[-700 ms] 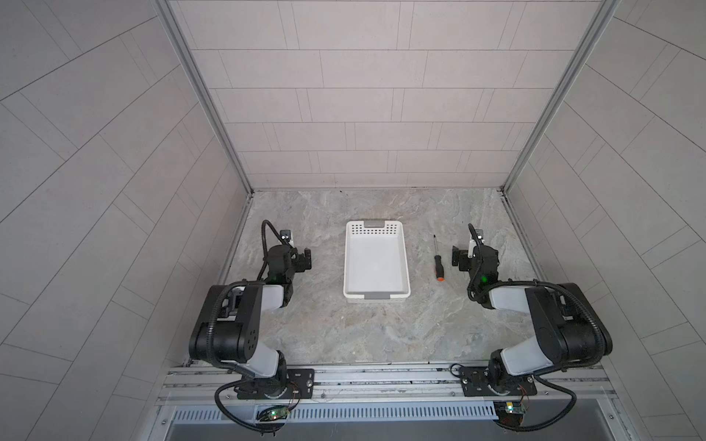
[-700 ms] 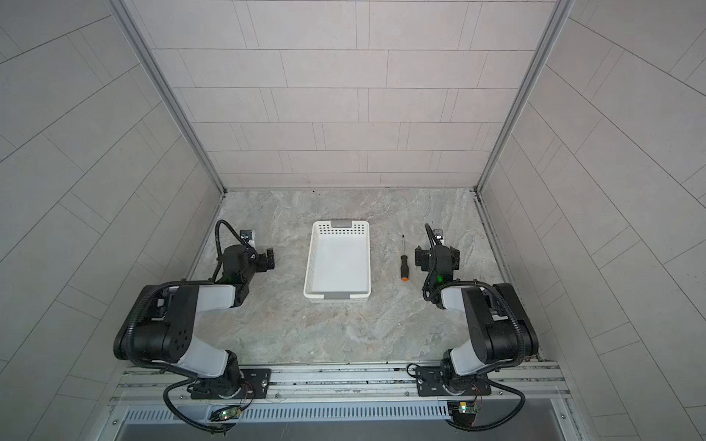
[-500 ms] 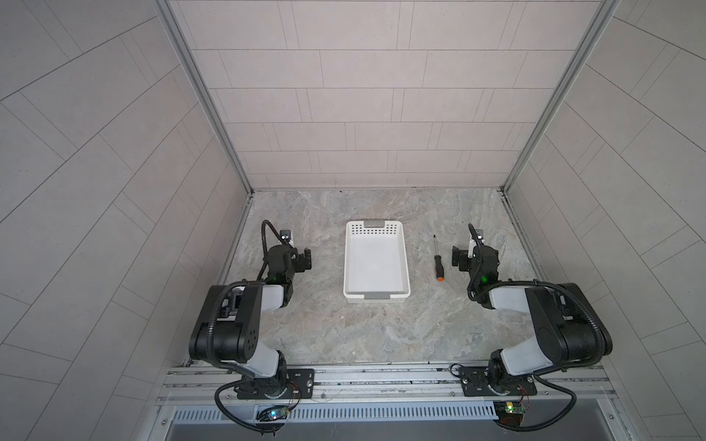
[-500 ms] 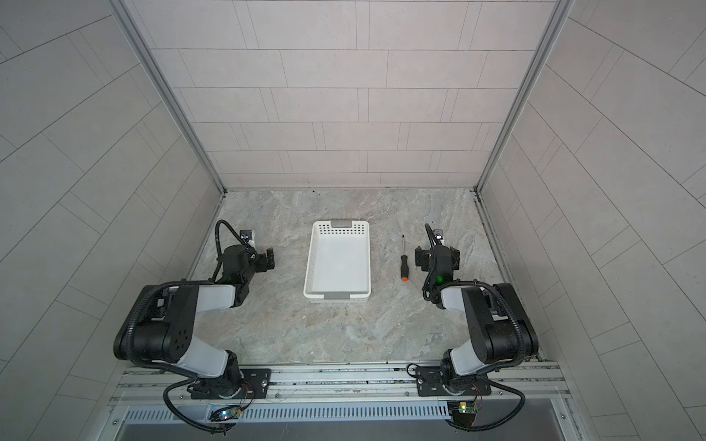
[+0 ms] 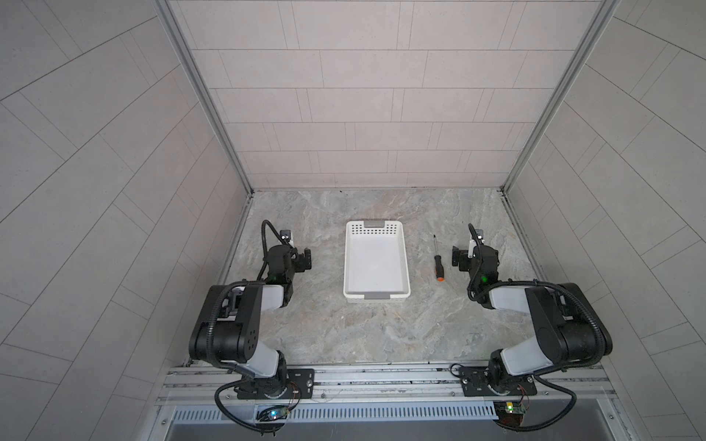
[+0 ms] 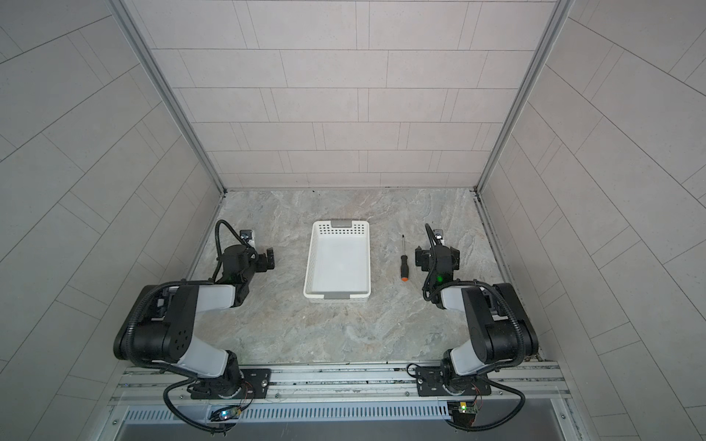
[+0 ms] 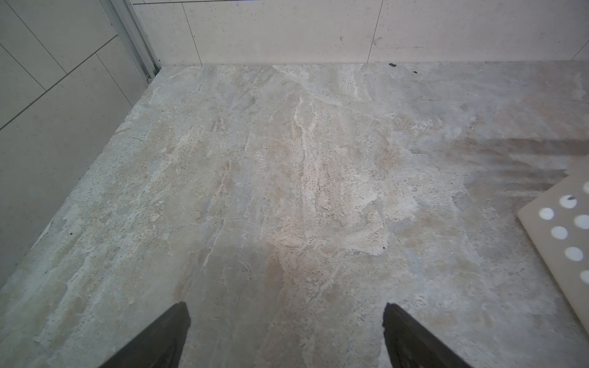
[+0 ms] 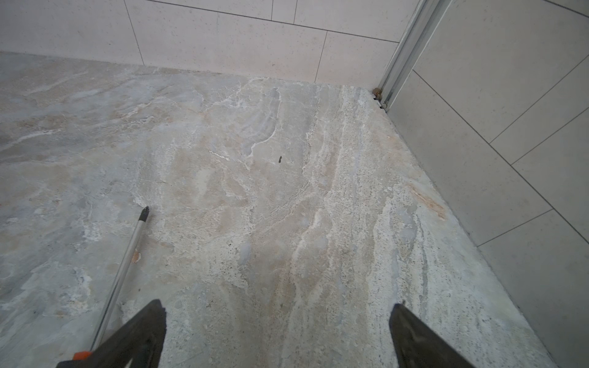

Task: Put the screwdriver in the bin
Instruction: Pick up the screwdriver from the middle-right of the table.

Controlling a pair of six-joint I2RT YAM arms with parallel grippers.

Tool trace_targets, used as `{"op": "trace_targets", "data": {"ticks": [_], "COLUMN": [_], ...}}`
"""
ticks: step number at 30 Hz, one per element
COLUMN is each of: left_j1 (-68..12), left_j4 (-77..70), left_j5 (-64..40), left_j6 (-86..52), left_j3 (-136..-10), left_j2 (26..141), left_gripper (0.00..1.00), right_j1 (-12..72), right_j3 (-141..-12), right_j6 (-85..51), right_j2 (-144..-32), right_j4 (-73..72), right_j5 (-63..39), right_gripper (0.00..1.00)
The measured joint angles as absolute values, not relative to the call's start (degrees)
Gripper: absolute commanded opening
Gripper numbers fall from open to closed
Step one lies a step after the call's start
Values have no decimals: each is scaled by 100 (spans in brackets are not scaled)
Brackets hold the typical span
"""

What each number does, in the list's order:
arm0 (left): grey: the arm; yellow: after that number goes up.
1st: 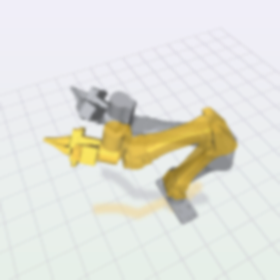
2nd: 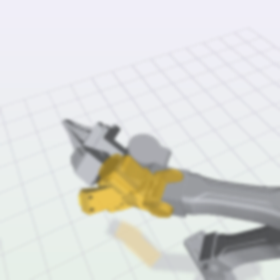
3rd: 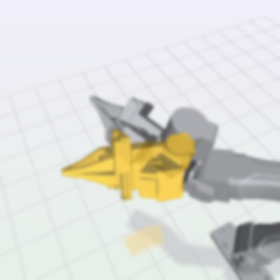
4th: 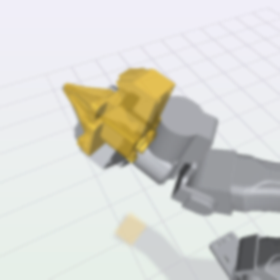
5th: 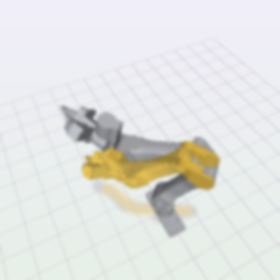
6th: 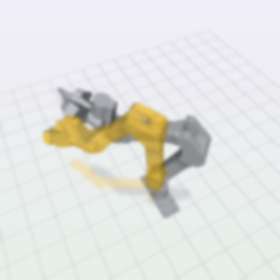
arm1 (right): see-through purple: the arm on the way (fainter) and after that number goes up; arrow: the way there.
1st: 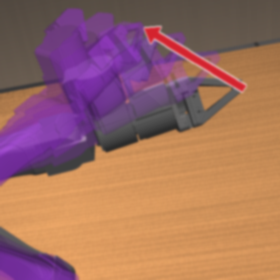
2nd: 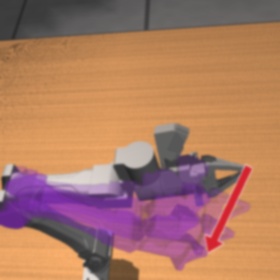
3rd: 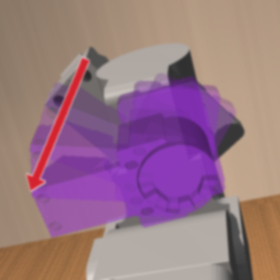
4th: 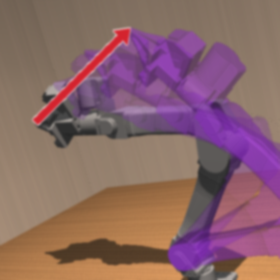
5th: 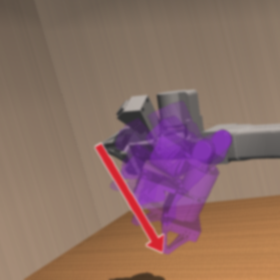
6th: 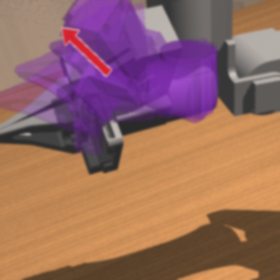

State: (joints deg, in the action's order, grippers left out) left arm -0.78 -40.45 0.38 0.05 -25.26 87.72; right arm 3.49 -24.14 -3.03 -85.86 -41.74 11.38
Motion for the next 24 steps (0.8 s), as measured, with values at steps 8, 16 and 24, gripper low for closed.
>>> {"op": "trace_targets", "data": {"ticks": [8,16,24], "left_j1": [-78,-78,-351], "left_j4": [-4042,-4040,-2862], "left_j5": [36,21,917], "left_j6": [3,3,-73], "left_j3": [-2526,-2528,-3122], "left_j2": [8772,8772,8565], "left_gripper": [100,100,100], "right_j1": [349,331,340], "right_j3": [-2416,-2421,-2906], "right_j6": [-303,-305,-602], "right_j2": [-8589,-8593,-8182], "right_j4": [-4171,-4169,-2847], "right_j5": [1138,1109,1452], "right_gripper": [100,100,100]}}
